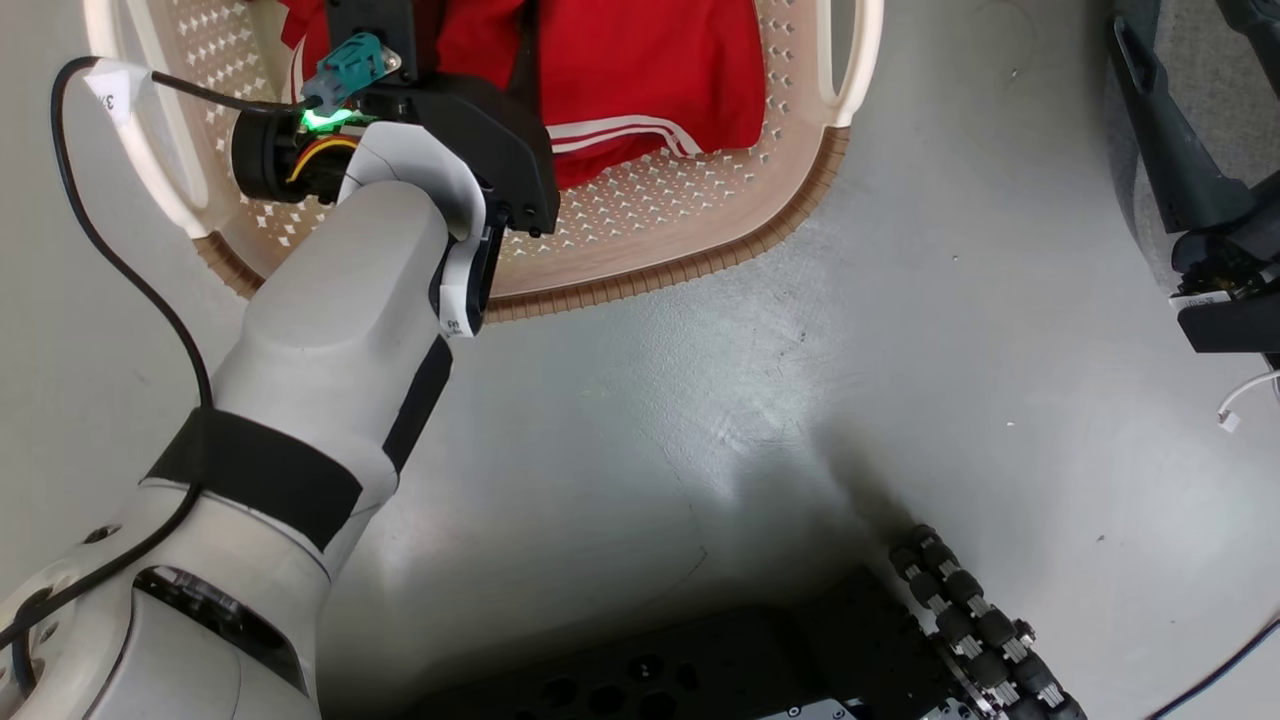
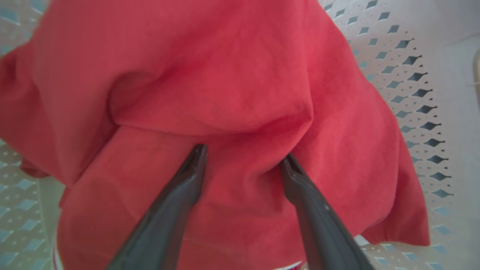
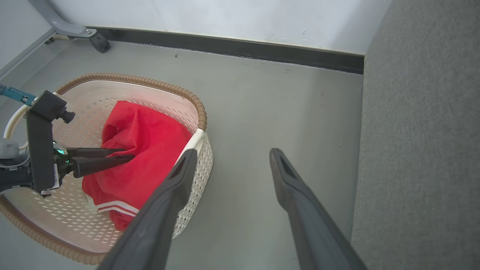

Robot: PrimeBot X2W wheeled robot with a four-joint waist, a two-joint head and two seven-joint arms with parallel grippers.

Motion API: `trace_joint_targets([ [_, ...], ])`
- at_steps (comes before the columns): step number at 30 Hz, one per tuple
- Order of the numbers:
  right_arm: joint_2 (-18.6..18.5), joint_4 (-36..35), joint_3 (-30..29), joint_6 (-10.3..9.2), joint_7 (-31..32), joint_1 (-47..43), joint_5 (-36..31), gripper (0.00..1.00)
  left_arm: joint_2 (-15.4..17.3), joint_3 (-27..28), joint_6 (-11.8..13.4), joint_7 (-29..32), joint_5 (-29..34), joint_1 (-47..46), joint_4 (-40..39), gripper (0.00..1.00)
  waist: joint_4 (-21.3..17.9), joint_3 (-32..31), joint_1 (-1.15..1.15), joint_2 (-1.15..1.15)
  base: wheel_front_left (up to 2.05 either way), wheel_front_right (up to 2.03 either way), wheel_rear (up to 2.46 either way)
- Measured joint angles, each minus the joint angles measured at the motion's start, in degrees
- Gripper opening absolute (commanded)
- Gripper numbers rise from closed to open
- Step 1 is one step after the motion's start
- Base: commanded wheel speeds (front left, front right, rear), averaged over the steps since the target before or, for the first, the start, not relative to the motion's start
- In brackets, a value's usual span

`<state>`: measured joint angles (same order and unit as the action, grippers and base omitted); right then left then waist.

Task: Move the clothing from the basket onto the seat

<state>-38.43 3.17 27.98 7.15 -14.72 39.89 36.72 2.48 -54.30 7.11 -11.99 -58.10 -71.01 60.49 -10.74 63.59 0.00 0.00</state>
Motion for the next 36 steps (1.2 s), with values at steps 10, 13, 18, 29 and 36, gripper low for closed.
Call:
trace_joint_targets([
  [10,0.9,1.5,0.5,0.41,0.0,0.4,0.0,1.00,0.0,-1.8,0.0,-1.3,-2.3,-0.5,0.2,0.00,-0.2,-1.4,0.00,0.00,0.00,0.00,0.00],
  [13,1.3,2.4,0.5,0.41,0.0,0.4,0.0,1.00,0.0,-1.6,0.0,-1.7,-3.4,-0.2,-0.3,0.00,0.0,-2.4,0.01,0.00,0.00,0.00,0.00],
  [18,1.6,4.1,0.1,0.41,0.0,-0.5,0.1,1.00,0.0,-1.4,0.0,-2.3,-6.0,2.4,-2.9,0.00,0.6,-4.8,0.00,0.00,0.00,0.00,0.00],
  [29,1.6,6.6,-2.4,0.40,0.0,-5.7,0.2,1.00,0.0,0.5,0.0,-2.3,-9.0,9.5,-10.1,0.00,4.1,-13.0,0.00,0.00,0.00,0.00,0.00],
  [36,1.8,8.1,-4.8,0.40,0.0,-8.7,0.6,1.00,-0.1,3.0,0.0,-2.3,-8.9,14.3,-12.7,0.00,7.0,-18.4,0.00,0.00,0.00,0.00,0.00],
])
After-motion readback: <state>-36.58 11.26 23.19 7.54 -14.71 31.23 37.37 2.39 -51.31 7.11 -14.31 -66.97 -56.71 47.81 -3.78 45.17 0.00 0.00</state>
